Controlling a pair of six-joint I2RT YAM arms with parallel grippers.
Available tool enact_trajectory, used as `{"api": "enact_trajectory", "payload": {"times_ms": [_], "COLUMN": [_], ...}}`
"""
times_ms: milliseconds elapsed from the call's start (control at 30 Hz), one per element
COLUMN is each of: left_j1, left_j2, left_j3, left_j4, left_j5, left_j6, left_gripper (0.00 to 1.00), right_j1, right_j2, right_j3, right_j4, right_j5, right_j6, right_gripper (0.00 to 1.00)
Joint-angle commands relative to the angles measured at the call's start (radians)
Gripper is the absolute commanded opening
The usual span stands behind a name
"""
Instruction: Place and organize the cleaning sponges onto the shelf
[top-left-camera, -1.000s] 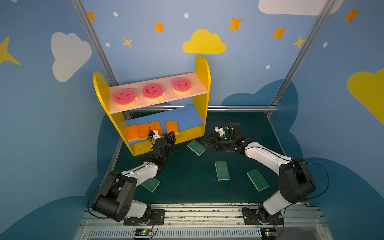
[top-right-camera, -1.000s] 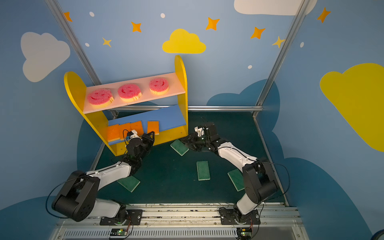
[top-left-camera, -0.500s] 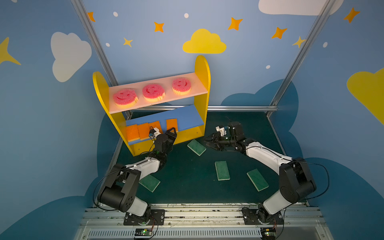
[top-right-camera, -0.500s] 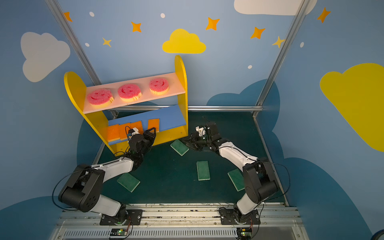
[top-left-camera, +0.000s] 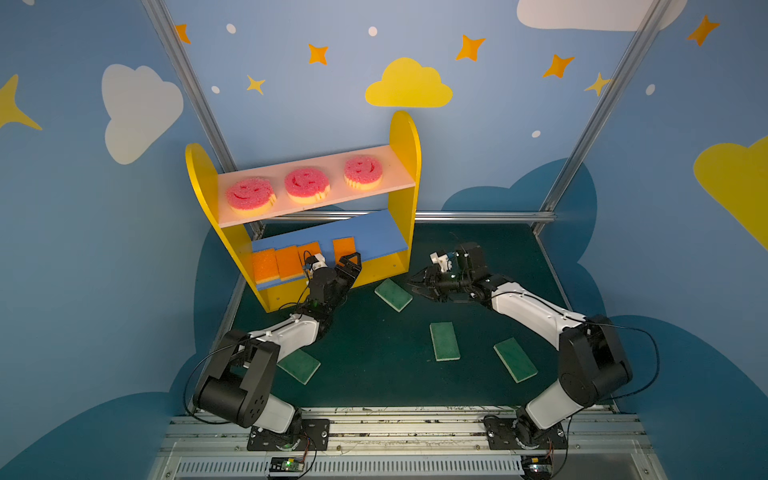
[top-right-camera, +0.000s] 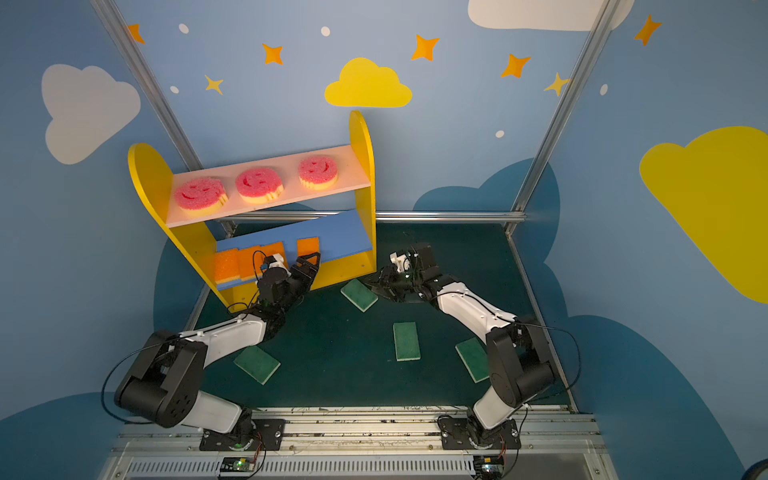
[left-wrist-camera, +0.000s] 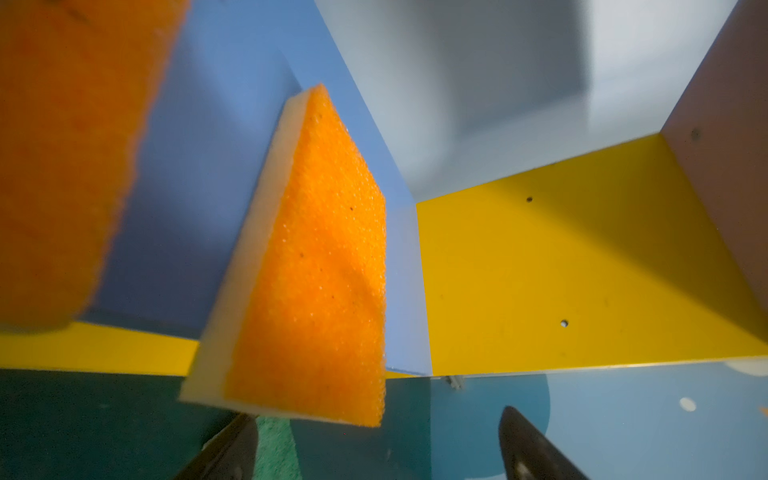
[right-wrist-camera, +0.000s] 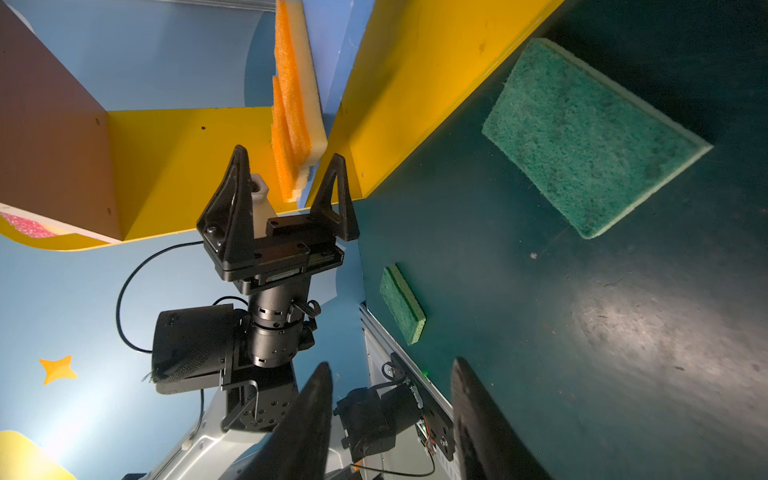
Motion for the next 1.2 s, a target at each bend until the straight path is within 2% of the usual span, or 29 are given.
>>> {"api": "enact_trajectory", "payload": {"times_ms": [0,67,133,200,267,467,500,567,667,833,1033,1167], "left_j1": [-0.018,-0.032,-0.043,-0.051,-0.058,-0.064,-0.063,-0.063,-0.062,-0.058,-0.042,-0.017], "left_j2": [-0.075,-0.112,-0.149,-0.196,-0.245,-0.420,-0.445,-0.511,-0.596,-0.724,-0.827,-0.848], "left_j3": [0.054,0.069,0.061,0.040,0.018,-0.054,-0.068,-0.098,-0.156,-0.270,-0.332,-0.377], "left_j4": [-0.148,-0.229,-0.270,-0.310,-0.358,-0.529,-0.548,-0.595,-0.641,-0.671,-0.745,-0.728], "left_j5": [0.050,0.045,0.039,0.040,0.045,0.024,0.023,0.021,0.008,-0.034,-0.053,-0.042], "left_j6": [0.091,0.140,0.163,0.177,0.199,0.263,0.271,0.286,0.292,0.286,0.296,0.273], "left_gripper": [0.96,0.97,0.98,0.98,0.98,0.98,0.98,0.98,0.98,0.98,0.99,1.00], "right_j1": [0.010,0.016,0.023,0.034,0.047,0.084,0.088,0.096,0.109,0.131,0.154,0.170], "right_j2": [0.010,0.024,0.045,0.076,0.116,0.260,0.282,0.332,0.403,0.504,0.589,0.632], "right_j3": [0.064,0.088,0.115,0.158,0.211,0.384,0.408,0.464,0.545,0.657,0.738,0.790], "right_j4": [-0.063,-0.077,-0.084,-0.102,-0.124,-0.170,-0.171,-0.176,-0.183,-0.171,-0.121,-0.105], "right_j5": [0.001,0.007,0.008,0.013,0.012,0.023,0.024,0.020,0.019,0.004,-0.025,-0.029], "right_j6": [-0.055,-0.068,-0.077,-0.087,-0.098,-0.121,-0.121,-0.120,-0.114,-0.086,-0.054,-0.037], "right_gripper": [0.43,0.37,0.26,0.09,0.00,0.00,0.01,0.14,0.27,0.33,0.44,0.44]}}
